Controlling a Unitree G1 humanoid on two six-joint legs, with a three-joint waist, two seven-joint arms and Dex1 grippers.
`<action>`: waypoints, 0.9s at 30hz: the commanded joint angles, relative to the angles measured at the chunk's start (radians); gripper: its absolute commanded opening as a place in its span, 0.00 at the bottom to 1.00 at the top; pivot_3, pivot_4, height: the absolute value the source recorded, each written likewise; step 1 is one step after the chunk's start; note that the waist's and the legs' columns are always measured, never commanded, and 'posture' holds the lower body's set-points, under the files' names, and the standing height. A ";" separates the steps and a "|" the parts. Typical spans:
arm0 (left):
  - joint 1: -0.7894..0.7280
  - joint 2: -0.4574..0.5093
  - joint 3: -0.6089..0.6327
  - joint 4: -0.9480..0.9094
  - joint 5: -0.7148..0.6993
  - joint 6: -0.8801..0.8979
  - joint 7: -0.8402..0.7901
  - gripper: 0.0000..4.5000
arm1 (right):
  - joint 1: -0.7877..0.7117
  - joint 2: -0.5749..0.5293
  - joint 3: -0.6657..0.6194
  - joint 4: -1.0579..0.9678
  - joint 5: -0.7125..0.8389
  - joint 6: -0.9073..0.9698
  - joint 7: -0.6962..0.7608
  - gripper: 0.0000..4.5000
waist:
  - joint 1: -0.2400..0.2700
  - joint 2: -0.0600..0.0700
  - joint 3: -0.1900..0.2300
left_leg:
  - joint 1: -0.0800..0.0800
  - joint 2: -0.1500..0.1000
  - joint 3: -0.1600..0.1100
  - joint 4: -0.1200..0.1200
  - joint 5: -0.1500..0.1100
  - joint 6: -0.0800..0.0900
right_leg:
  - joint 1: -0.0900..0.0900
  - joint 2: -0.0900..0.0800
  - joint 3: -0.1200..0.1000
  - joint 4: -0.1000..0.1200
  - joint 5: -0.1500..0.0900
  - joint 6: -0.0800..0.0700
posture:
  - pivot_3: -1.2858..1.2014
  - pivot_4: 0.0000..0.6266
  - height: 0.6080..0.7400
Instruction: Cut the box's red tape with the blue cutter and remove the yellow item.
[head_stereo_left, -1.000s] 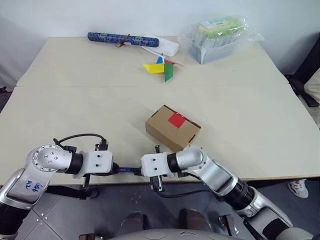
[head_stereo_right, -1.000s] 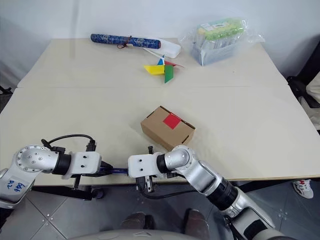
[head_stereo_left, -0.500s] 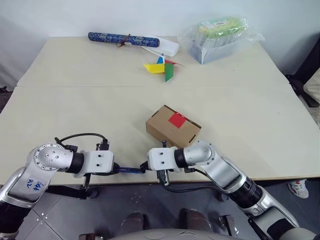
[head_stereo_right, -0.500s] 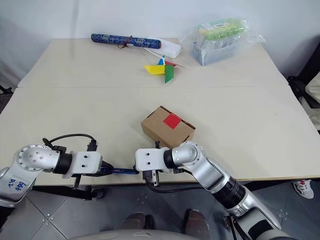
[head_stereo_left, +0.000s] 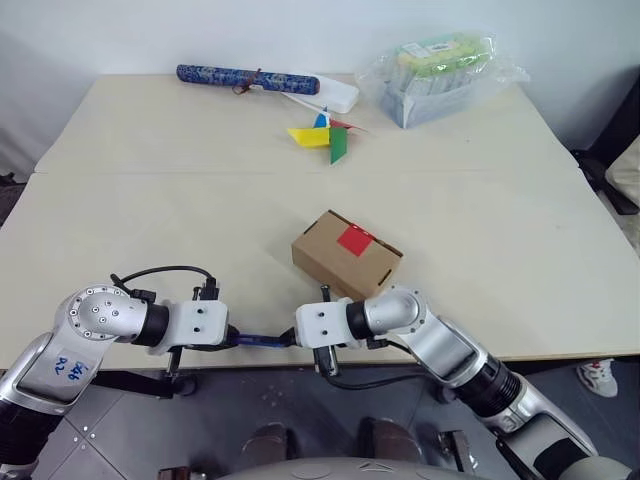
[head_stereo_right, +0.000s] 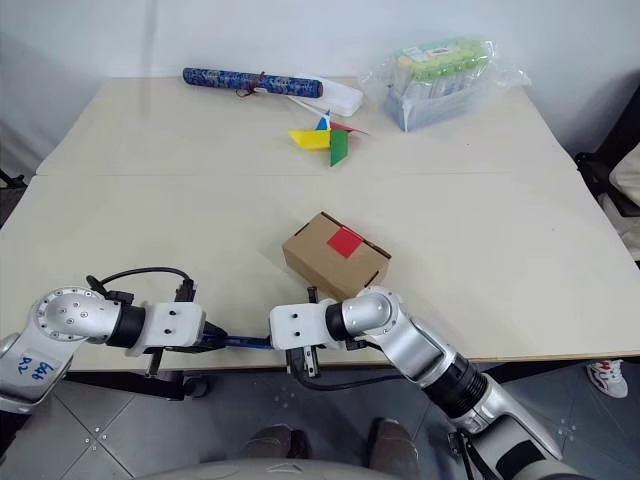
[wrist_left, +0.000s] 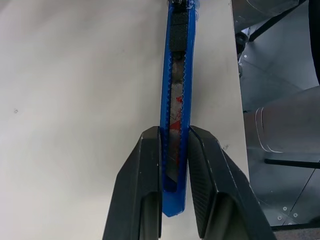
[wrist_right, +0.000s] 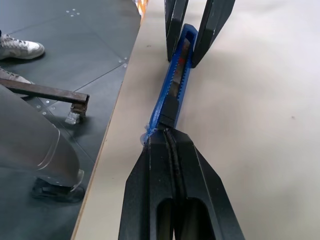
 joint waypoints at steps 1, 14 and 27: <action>0.024 -0.005 -0.042 -0.001 0.018 0.008 -0.007 0.09 | -0.001 0.011 0.027 0.030 -0.021 -0.020 0.012 0.01 | 0.000 0.000 0.000 | 0.000 0.000 0.000 0.000 0.000 0.000 | 0.000 0.000 0.000 0.000 0.000 0.000 | 0.52 0.24 1.00; 0.034 -0.010 -0.043 -0.017 0.017 0.022 0.000 0.09 | -0.029 0.114 0.070 0.084 -0.044 -0.046 0.021 0.01 | -0.002 0.001 -0.001 | 0.002 0.000 0.000 -0.001 0.000 0.000 | 0.001 0.000 0.000 0.000 0.000 0.000 | 0.52 0.24 1.00; 0.029 -0.020 -0.049 -0.015 0.023 0.024 0.006 0.09 | -0.095 0.232 0.083 0.223 -0.078 -0.104 0.005 0.01 | -0.002 0.003 -0.001 | 0.004 0.000 0.001 -0.003 0.000 0.000 | 0.002 0.000 0.001 0.000 0.000 0.000 | 0.52 0.24 1.00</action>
